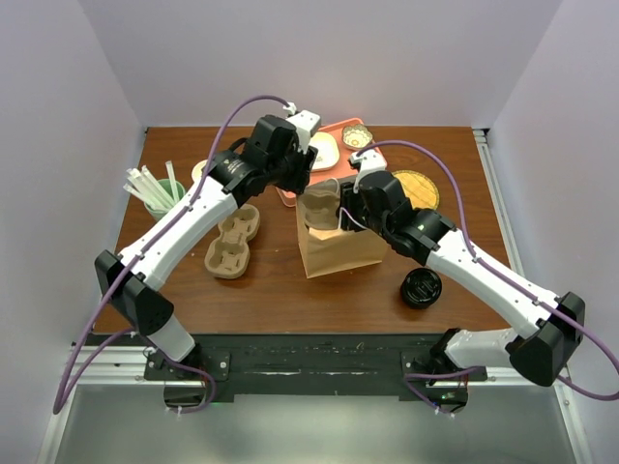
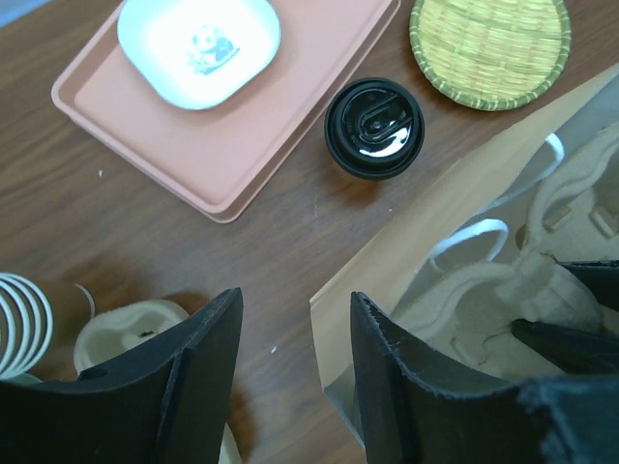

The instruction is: Pack the takeout coffee

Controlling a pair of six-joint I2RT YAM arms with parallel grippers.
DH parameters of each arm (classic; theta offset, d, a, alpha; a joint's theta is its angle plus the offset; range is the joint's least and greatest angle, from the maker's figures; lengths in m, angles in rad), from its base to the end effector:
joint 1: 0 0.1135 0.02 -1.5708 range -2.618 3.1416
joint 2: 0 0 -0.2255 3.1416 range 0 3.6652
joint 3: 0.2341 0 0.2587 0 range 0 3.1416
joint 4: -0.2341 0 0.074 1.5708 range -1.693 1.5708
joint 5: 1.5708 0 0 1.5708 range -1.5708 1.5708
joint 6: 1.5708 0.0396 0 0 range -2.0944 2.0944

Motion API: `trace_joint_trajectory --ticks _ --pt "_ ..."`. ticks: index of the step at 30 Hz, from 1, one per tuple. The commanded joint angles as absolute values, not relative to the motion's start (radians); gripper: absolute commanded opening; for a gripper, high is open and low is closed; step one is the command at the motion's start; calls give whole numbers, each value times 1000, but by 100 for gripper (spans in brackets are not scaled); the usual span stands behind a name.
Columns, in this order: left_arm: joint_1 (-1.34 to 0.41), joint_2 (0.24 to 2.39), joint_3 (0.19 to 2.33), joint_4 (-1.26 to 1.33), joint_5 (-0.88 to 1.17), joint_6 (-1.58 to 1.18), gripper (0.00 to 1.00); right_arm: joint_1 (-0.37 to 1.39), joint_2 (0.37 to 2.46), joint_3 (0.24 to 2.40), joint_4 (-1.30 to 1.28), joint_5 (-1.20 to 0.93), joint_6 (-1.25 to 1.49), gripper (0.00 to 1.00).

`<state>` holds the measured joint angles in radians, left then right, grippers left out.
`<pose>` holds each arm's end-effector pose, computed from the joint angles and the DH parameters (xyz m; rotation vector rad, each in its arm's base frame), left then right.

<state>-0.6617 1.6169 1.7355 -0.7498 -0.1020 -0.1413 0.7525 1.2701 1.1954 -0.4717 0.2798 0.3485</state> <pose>0.2902 -0.2209 0.3612 0.5151 2.1580 -0.3359 0.2297 0.2000 0.3117 -0.2595 2.0991 0.3671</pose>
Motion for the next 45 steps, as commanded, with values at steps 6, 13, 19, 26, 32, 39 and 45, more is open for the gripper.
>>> trace_joint_trajectory --ticks 6,13,19,26,32,39,45 --pt "-663 1663 1761 -795 -106 -181 36 742 1293 1204 -568 403 365 28" --pt "-664 1664 1756 -770 -22 -138 0 736 1305 1204 -531 465 397 28" --pt "-664 1654 1744 -759 25 -126 0 730 1331 1213 -517 506 408 29" --pt "-663 1643 1730 -752 44 -123 0 729 1368 1261 -546 549 397 36" --pt "-663 1637 1733 -744 38 -135 0 730 1356 1287 -567 502 384 35" --pt "-663 1657 1782 -758 -23 -146 0 730 1309 1258 -667 420 361 34" --pt "-663 1681 1827 -758 -46 -161 5 732 1315 1252 -721 374 331 34"
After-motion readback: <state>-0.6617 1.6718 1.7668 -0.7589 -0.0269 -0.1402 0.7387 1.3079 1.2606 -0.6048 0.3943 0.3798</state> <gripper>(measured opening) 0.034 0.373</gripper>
